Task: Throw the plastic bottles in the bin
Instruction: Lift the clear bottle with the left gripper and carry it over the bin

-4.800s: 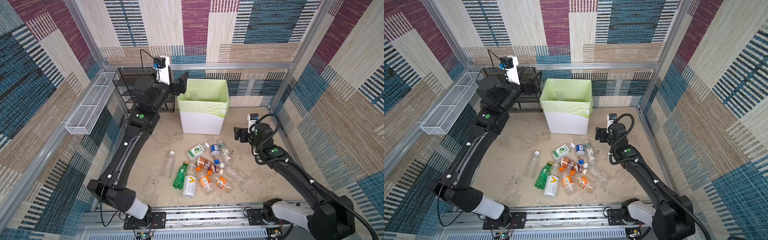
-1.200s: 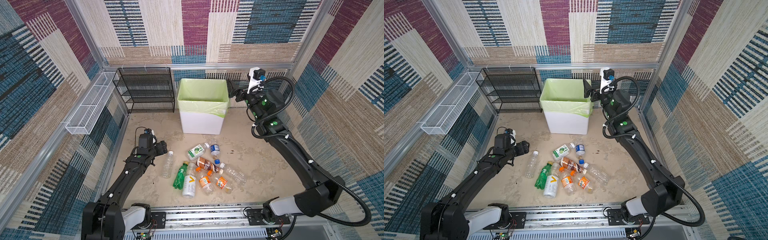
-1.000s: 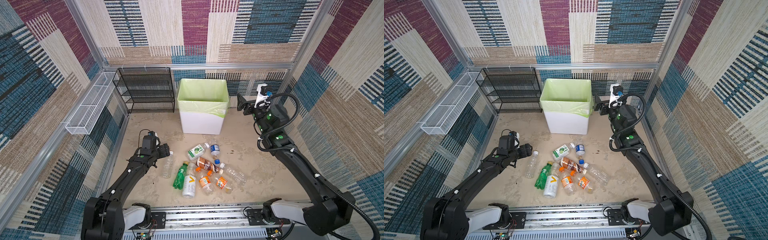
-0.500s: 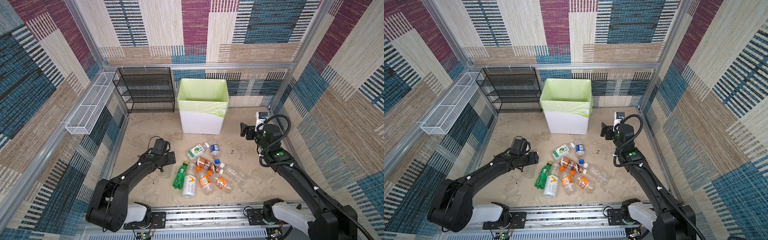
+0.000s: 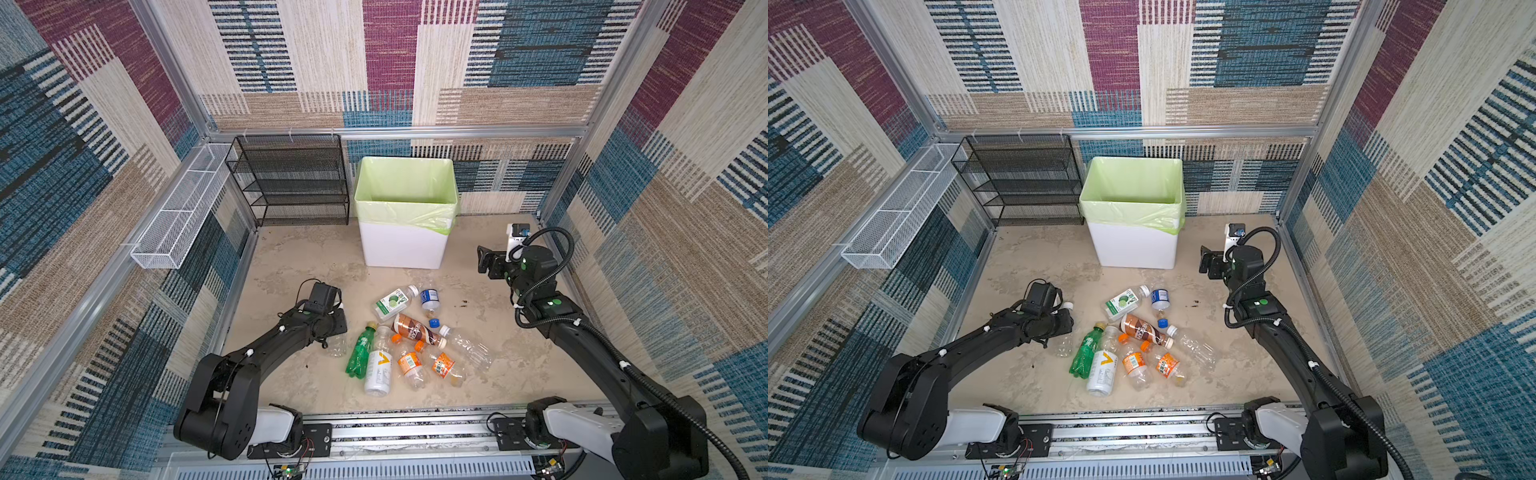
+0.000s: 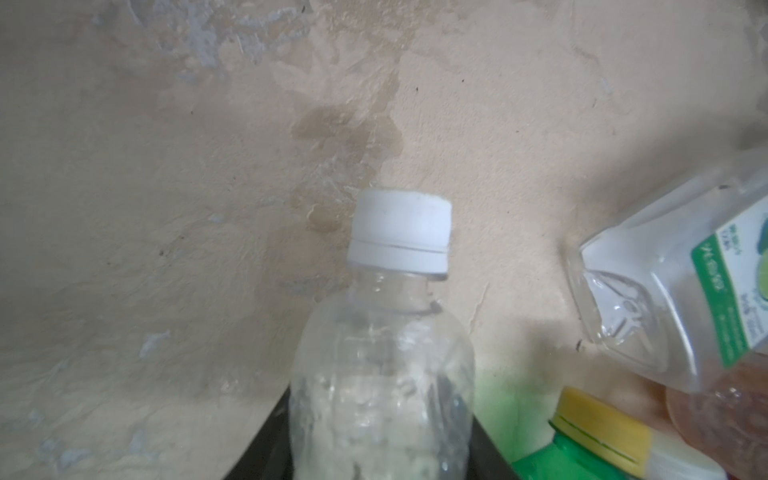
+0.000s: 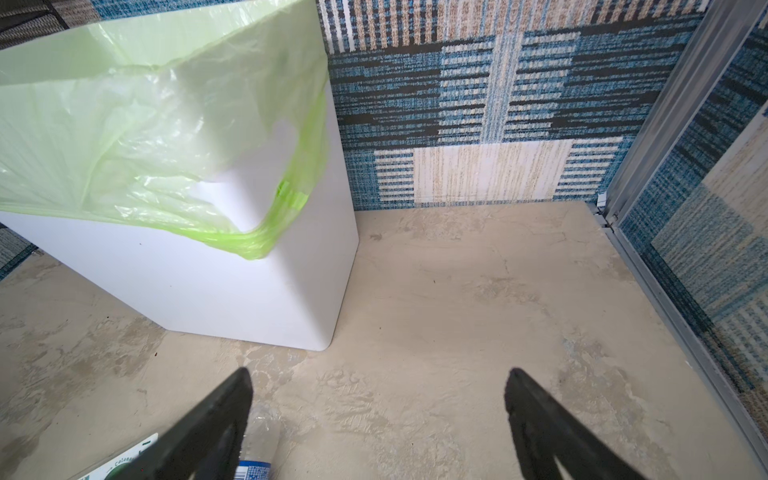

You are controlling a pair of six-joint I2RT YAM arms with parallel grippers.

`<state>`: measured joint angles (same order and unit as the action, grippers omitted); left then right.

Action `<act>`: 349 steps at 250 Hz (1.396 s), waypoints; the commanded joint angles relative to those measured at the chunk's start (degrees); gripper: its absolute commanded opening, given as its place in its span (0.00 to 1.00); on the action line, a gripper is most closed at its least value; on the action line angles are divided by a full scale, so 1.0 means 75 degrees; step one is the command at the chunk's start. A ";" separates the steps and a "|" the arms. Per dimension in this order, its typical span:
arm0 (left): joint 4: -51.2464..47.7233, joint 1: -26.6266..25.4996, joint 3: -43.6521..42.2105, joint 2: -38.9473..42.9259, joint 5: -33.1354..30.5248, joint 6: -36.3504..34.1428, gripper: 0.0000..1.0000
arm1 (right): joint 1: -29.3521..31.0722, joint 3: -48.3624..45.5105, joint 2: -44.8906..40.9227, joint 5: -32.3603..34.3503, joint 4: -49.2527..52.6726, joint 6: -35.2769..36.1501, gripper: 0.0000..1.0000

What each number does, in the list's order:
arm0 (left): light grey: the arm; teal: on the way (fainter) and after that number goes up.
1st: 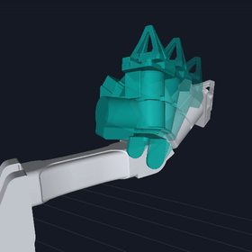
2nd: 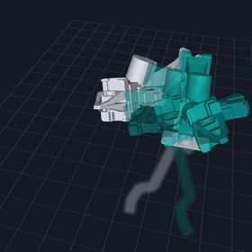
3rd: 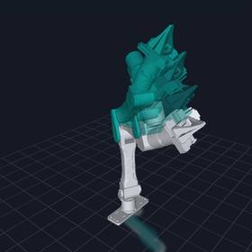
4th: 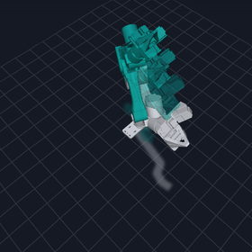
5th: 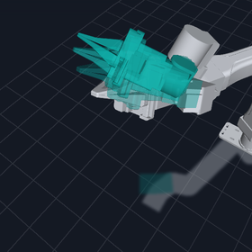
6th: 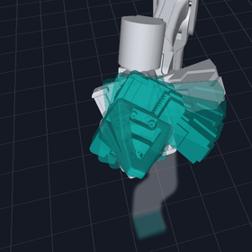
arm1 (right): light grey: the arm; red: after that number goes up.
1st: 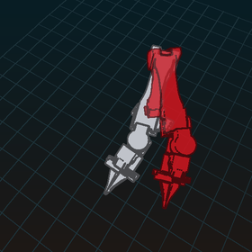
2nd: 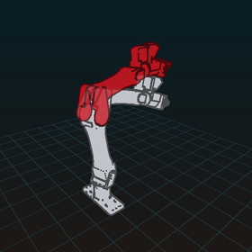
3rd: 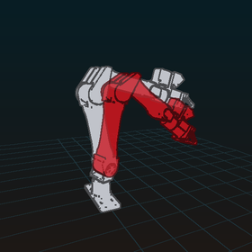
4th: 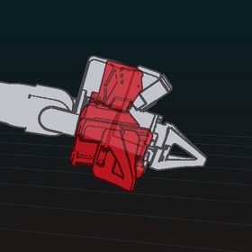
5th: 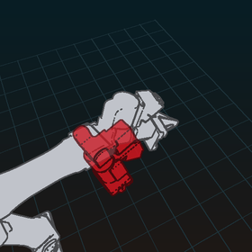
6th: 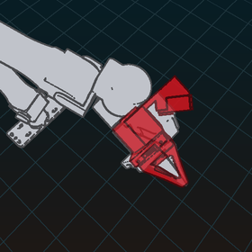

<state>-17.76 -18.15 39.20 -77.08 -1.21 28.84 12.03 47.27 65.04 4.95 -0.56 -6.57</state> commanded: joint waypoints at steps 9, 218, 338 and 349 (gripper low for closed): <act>0.0272 -0.0004 0.0163 0.0552 -0.0130 -0.0228 0.46 | 0.0001 -0.0020 0.0114 0.0015 -0.0179 -0.0120 0.95; 0.9608 -0.0028 0.1238 0.3112 0.1129 -0.3587 0.47 | 0.0001 -0.0701 -0.0134 -0.0209 -0.0796 -0.0485 0.91; 0.6980 -0.0134 0.6572 -0.0751 0.0984 -0.2749 0.55 | 0.0001 -0.0408 0.0091 -0.0325 -0.1031 -0.0533 0.90; 0.5107 -0.0143 0.8185 -0.1674 0.1192 -0.2602 0.58 | 0.0001 -0.0375 0.0137 -0.0394 -0.0979 -0.0569 0.90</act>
<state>51.70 -19.03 79.42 -77.84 7.66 3.60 12.03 43.62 65.25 3.46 -6.20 -9.61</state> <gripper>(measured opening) 0.547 0.902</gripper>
